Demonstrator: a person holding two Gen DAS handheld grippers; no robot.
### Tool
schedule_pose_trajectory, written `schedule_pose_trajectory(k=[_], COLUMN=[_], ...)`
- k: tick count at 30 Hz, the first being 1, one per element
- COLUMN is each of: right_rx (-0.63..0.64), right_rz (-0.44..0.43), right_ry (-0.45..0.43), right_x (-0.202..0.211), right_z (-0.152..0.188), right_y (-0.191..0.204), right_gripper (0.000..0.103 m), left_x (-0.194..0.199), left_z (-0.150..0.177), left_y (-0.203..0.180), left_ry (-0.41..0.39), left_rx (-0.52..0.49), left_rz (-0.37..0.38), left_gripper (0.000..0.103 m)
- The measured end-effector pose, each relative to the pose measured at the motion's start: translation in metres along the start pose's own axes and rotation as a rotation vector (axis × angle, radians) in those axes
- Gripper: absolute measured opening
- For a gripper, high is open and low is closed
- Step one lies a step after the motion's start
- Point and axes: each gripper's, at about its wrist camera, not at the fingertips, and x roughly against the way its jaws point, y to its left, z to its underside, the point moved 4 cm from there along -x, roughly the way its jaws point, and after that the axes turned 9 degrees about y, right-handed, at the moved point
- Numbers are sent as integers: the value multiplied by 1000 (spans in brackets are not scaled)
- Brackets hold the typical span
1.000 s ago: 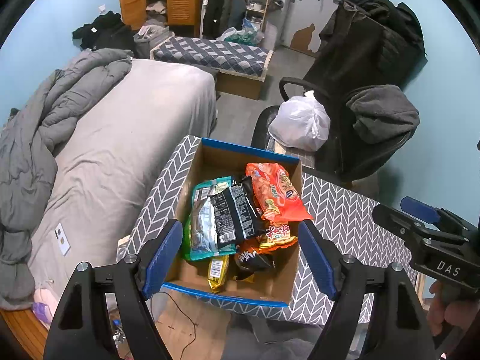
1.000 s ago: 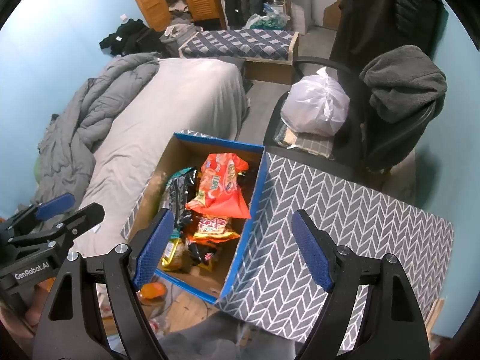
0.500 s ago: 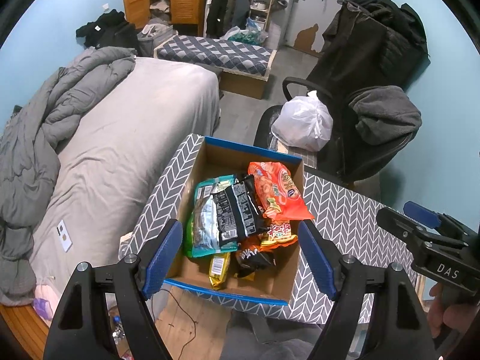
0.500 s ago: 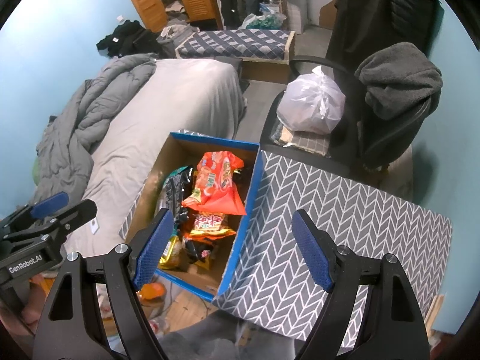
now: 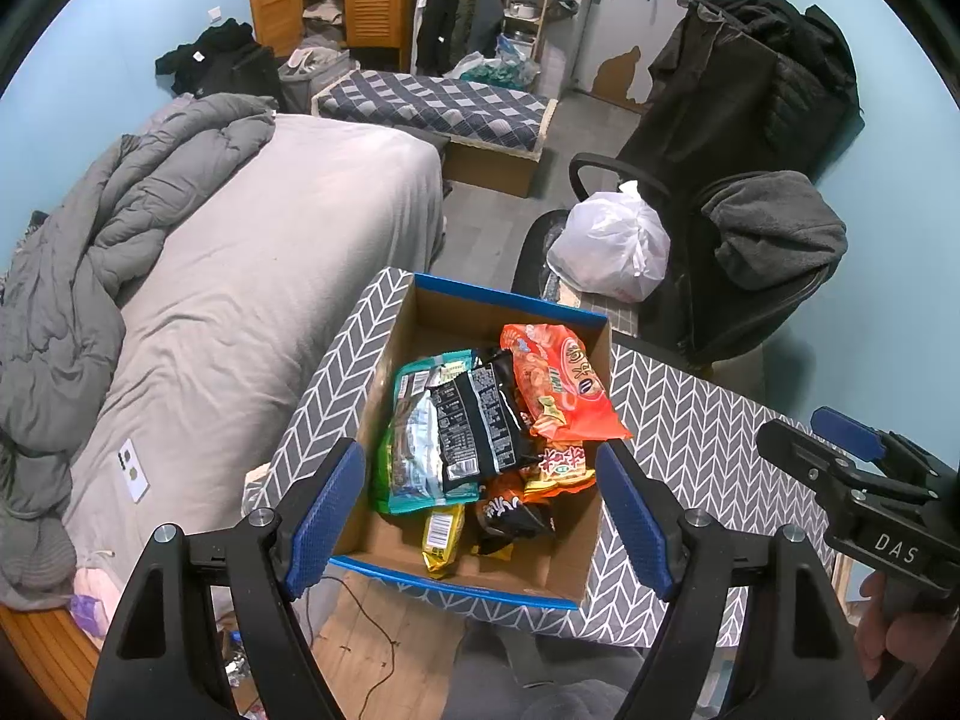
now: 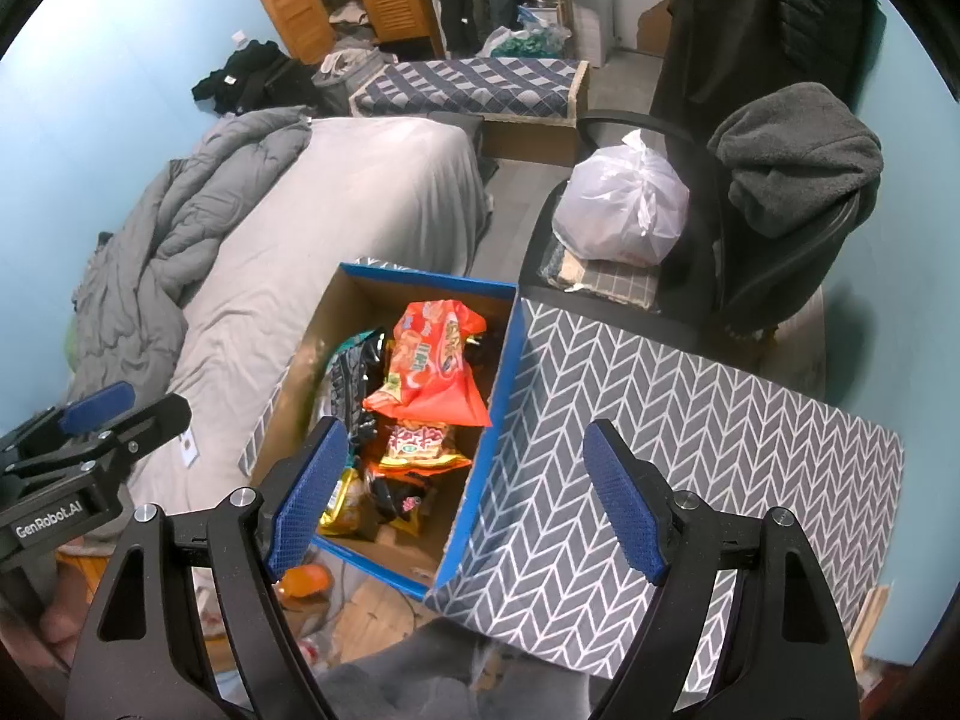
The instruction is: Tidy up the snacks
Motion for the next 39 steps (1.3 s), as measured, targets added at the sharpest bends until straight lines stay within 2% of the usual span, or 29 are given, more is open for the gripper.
schedule_pose_trajectory(k=[39], right_rx=[-13], right_rz=[-3], right_ry=[8], right_x=[0], right_z=[1], right_y=[-13], right_gripper=[81], left_x=[-3], left_z=[-3], left_y=[-10], left_ry=[23], left_rx=[-13], left_rz=[-3], left_gripper=[81])
